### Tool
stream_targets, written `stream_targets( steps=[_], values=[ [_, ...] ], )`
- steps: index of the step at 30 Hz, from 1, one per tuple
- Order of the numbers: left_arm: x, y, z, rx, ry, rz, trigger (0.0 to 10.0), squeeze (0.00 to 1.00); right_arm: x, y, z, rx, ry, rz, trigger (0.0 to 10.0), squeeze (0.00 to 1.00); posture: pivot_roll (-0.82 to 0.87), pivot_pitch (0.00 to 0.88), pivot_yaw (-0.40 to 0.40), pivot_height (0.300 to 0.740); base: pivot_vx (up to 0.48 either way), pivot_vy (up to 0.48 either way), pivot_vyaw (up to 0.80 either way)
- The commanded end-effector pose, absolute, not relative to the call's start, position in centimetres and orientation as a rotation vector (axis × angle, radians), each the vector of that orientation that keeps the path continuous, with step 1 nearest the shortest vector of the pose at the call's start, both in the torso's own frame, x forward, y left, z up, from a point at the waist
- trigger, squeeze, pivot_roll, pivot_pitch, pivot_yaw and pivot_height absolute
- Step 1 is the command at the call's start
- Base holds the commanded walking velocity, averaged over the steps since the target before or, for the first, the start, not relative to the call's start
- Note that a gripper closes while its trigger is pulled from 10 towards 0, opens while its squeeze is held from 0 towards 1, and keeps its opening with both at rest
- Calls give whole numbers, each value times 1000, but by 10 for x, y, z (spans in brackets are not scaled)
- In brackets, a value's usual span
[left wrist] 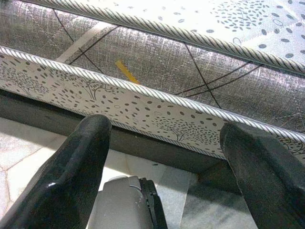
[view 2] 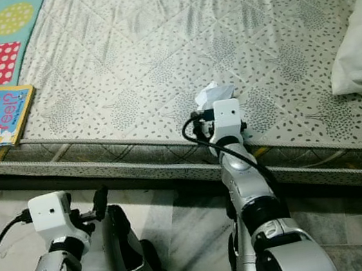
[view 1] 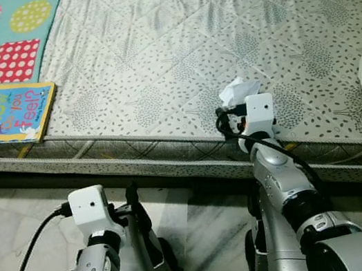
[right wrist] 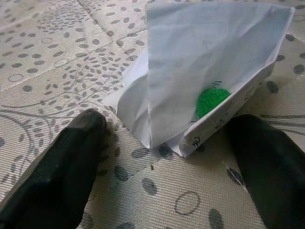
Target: Clean up the room
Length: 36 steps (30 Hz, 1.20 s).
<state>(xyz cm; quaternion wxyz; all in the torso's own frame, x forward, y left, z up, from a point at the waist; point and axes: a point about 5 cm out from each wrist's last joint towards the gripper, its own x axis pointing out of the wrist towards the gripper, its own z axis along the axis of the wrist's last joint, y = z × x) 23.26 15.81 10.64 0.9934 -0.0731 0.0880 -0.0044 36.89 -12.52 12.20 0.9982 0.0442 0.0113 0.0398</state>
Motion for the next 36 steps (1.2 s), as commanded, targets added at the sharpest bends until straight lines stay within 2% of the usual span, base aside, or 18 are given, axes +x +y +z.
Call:
stream_targets(
  steps=[1, 14, 18, 24, 36],
  values=[
    [228, 162, 103, -137, 204, 0, 10000, 0, 363, -126, 108, 115, 70, 113, 10000, 0, 21, 346, 67, 532, 0, 0, 0],
    [227, 159, 102, -144, 213, -28, 10000, 0, 349, -127, 104, 203, 84, 321, 10000, 0, 13, 335, 74, 532, 0, 0, 0],
    [228, 158, 102, -145, 215, -33, 10000, 0, 350, -135, 108, 245, 78, 290, 10000, 0, 7, 333, 80, 532, 0, 0, 0],
    [230, 155, 102, -147, 214, -43, 10000, 0, 361, -150, 126, 206, 2, 144, 10000, 0, 9, 325, 84, 532, 0, 0, 0],
    [230, 157, 103, -146, 209, -39, 10000, 0, 366, -152, 139, 173, -24, 101, 10000, 0, 12, 316, 78, 532, 0, 0, 0]
  ],
)
